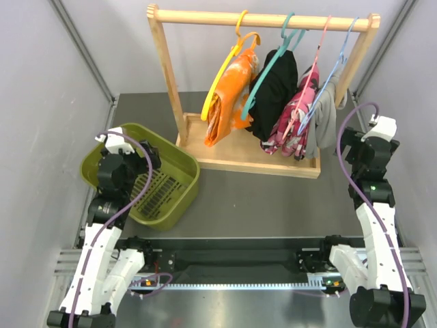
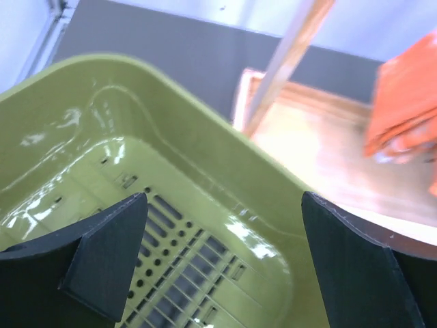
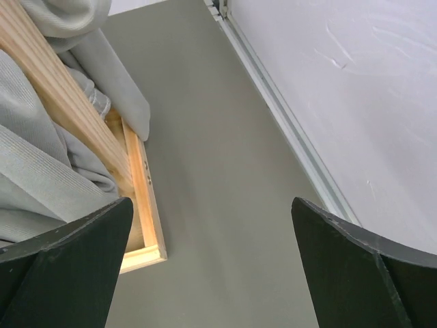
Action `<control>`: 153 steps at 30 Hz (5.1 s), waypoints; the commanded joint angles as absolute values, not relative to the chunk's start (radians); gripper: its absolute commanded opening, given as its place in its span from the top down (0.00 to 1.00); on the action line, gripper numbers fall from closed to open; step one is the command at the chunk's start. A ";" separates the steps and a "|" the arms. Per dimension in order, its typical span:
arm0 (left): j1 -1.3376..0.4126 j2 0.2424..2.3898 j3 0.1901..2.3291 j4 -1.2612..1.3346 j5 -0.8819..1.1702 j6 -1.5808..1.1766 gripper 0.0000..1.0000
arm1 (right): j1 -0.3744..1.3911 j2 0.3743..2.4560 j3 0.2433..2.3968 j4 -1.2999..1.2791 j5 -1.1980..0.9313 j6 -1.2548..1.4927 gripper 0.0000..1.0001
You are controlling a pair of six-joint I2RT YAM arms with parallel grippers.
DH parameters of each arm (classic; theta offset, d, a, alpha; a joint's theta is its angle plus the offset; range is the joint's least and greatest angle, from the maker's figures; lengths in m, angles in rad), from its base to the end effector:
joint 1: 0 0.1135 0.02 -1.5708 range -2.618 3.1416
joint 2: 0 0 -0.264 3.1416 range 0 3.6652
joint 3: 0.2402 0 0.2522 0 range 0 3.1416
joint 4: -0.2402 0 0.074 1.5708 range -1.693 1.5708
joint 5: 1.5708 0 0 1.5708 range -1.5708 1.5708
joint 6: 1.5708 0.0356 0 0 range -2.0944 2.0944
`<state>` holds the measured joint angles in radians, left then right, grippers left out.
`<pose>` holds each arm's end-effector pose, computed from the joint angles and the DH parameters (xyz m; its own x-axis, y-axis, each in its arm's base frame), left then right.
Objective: Remove the trousers from the hanger
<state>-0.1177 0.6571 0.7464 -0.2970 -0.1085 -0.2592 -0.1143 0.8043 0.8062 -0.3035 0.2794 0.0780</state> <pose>0.1560 -0.0146 0.3338 -0.2009 -0.2328 -0.9515 -0.0414 0.9725 -0.2292 0.1827 -0.0309 0.3320 -0.2653 0.1059 -0.9583 0.3931 0.9195 -0.0073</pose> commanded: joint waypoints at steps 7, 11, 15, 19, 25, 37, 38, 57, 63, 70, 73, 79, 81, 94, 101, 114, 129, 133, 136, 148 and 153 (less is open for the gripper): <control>-0.120 0.683 1.119 -0.477 0.073 -0.391 0.01 | -0.114 0.747 0.871 -0.420 -0.295 -0.375 0.00; -0.120 0.759 1.264 -0.503 0.136 -0.454 0.01 | -0.117 0.745 0.825 -0.433 -0.406 -0.445 0.00; -0.120 0.834 1.391 -0.468 0.233 -0.520 0.03 | -0.159 0.730 0.770 -0.436 -0.532 -0.465 0.00; -0.120 0.958 1.555 -0.439 0.366 -0.592 0.06 | -0.201 0.715 0.723 -0.428 -0.606 -0.472 0.00; -0.141 1.169 1.768 -0.445 0.500 -0.652 0.13 | -0.210 0.718 0.713 -0.425 -0.604 -0.476 0.00; -0.541 1.465 2.106 -0.627 0.134 -0.459 0.22 | -0.212 0.698 0.716 -0.462 -0.578 -0.489 0.00; -0.573 1.479 2.118 -0.629 0.079 -0.440 0.23 | -0.212 0.699 0.716 -0.460 -0.580 -0.489 0.00; -0.815 1.776 2.401 -0.703 -0.499 -0.009 1.00 | -0.216 0.695 0.719 -0.474 -0.578 -0.491 0.00; -0.816 1.721 2.385 -0.551 -0.457 -0.009 1.00 | -0.225 0.689 0.726 -0.485 -0.594 -0.495 0.00; -0.816 1.644 2.321 -0.381 -0.431 -0.012 1.00 | -0.232 0.687 0.738 -0.506 -0.633 -0.509 0.00; -0.816 1.617 2.296 -0.333 -0.414 -0.017 1.00 | -0.233 0.686 0.739 -0.514 -0.646 -0.515 0.00; -0.815 1.583 2.273 -0.258 -0.390 -0.025 1.00 | -0.236 0.689 0.739 -0.522 -0.670 -0.523 0.00; -0.816 1.580 2.273 -0.252 -0.390 -0.029 1.00 | -0.236 0.689 0.738 -0.525 -0.678 -0.529 0.00; -0.815 1.392 2.086 -0.276 -0.367 -0.092 1.00 | -0.236 0.689 0.747 -0.592 -0.793 -0.603 0.00; -0.816 1.284 1.991 -0.324 -0.347 -0.152 1.00 | -0.236 0.701 0.776 -0.672 -0.870 -0.667 0.00; -0.815 1.029 1.726 -0.376 -0.307 -0.293 1.00 | -0.152 0.749 1.014 -1.153 -0.990 -1.063 0.00; -0.816 0.879 1.522 -0.368 -0.261 -0.462 1.00 | 0.460 0.830 1.181 -1.117 -0.629 -0.988 0.00; -0.816 0.813 1.431 -0.339 -0.272 -0.506 1.00 | 0.700 0.851 1.224 -0.942 -0.503 -0.844 0.00; -0.816 0.795 1.390 -0.341 -0.258 -0.544 1.00 | 0.875 0.937 1.282 -0.867 -0.361 -0.750 0.00; -0.816 0.707 1.229 -0.249 -0.342 -0.710 1.00 | 1.287 1.271 1.428 -0.341 0.265 -0.474 0.00; -0.816 0.695 1.186 -0.215 -0.377 -0.762 1.00 | 1.364 1.341 1.471 -0.239 0.389 -0.359 0.00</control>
<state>-0.8131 0.7326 1.1740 -0.5007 -0.3275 -0.6994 1.3308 1.3384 1.3968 -0.4240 0.2188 -0.4866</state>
